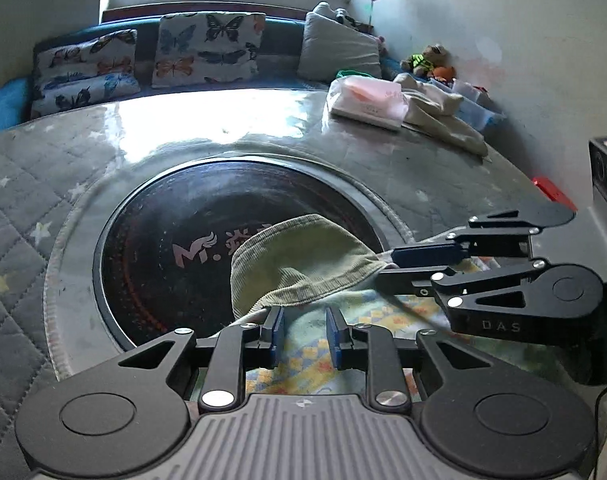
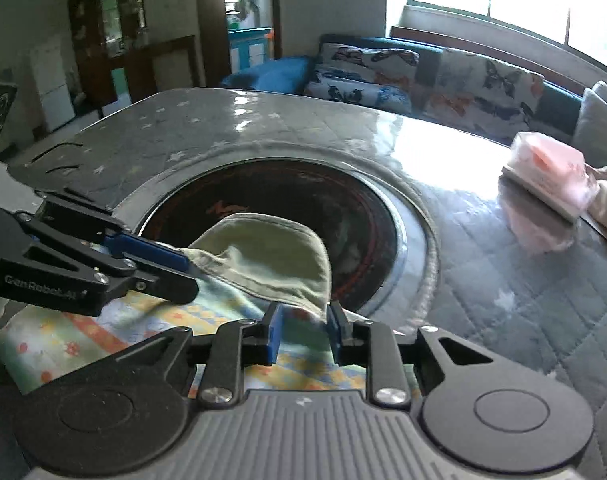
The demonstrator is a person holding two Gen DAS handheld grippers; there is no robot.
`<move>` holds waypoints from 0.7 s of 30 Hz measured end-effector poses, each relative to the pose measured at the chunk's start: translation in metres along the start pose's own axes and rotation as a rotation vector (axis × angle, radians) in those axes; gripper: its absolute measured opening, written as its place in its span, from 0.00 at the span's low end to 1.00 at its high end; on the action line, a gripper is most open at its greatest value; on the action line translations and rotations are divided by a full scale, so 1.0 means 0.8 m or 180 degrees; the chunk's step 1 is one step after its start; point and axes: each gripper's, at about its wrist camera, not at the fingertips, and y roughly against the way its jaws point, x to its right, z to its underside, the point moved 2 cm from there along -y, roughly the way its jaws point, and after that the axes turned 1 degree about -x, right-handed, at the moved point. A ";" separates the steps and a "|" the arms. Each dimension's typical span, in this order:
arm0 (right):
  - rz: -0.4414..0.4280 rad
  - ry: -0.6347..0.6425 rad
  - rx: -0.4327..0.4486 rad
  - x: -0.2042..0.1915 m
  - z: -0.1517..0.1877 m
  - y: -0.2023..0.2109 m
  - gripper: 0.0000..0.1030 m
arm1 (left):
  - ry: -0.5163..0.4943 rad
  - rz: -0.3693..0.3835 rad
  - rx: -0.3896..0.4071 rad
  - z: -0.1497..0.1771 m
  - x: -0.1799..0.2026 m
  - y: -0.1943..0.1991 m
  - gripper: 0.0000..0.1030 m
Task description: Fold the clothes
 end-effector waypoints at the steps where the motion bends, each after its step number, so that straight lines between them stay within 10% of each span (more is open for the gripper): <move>1: -0.0022 0.0011 0.0023 -0.001 0.000 0.006 0.23 | -0.0004 0.0004 0.0026 0.000 0.001 0.004 0.25; 21: -0.0319 0.0203 0.0121 -0.054 0.056 0.065 0.34 | -0.0116 0.0288 0.0092 0.076 0.053 0.058 0.26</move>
